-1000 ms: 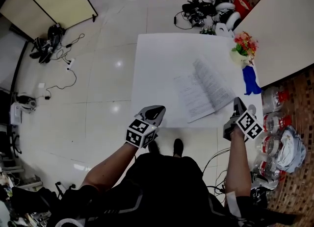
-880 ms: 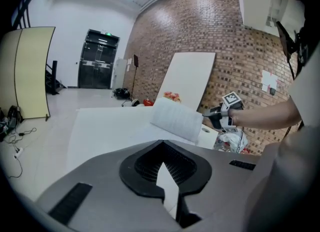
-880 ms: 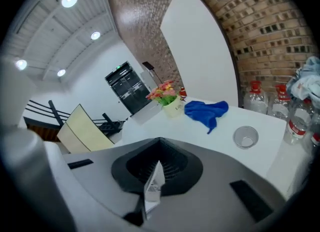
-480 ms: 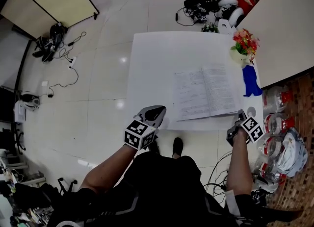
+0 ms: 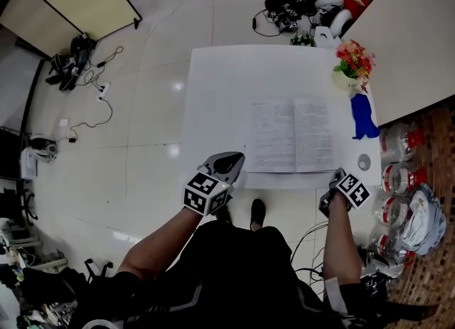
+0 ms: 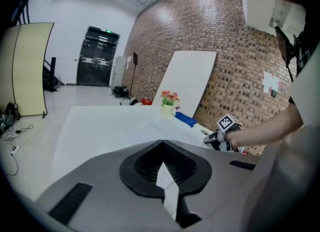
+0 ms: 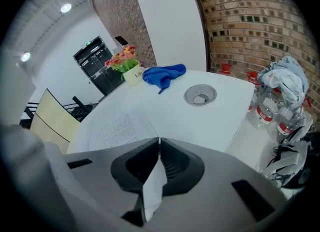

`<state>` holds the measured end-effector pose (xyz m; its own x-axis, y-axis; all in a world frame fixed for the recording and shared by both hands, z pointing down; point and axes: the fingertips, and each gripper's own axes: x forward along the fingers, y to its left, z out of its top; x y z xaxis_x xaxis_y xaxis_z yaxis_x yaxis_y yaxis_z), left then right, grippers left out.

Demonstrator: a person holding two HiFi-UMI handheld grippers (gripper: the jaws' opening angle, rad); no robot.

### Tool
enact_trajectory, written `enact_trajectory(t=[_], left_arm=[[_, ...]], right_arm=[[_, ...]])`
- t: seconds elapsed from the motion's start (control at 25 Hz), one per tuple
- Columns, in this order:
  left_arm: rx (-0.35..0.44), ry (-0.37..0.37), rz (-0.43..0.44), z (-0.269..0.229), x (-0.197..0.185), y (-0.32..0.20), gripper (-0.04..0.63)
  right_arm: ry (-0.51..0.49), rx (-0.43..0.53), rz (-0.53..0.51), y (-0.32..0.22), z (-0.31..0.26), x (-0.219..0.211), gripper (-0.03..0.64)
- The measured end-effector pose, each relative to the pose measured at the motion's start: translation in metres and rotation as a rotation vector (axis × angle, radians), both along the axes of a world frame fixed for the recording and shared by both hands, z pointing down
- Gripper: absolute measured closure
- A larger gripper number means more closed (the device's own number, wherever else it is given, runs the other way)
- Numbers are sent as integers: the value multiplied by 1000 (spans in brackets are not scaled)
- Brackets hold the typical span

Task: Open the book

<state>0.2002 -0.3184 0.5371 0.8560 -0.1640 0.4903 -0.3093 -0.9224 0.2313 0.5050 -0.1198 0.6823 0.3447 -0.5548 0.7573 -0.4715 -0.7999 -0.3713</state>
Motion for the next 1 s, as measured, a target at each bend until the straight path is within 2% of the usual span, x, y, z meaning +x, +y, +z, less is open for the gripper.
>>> enact_trajectory(t=[0.28,0.52,0.64,0.76,1.0], left_arm=[[-5,40,-13,-10,-1,-8,600],[0,68,-9,-20,-16,-9,600],[0,79,5,-25,-21,-6,600],[3,92,21,-29,-29,-2,600],[13,143,13,-47,-46,-5,600]], right_arm=[[149,-80,-84,-5,-35,-2,615],[402,-54,-235,-35,-116,-30,615],[466,-72,-184,-35,-142,-28,615],[483,-26,-181,-36,-162,-35,615],[524,143,-287,-58,-211,-90,615]])
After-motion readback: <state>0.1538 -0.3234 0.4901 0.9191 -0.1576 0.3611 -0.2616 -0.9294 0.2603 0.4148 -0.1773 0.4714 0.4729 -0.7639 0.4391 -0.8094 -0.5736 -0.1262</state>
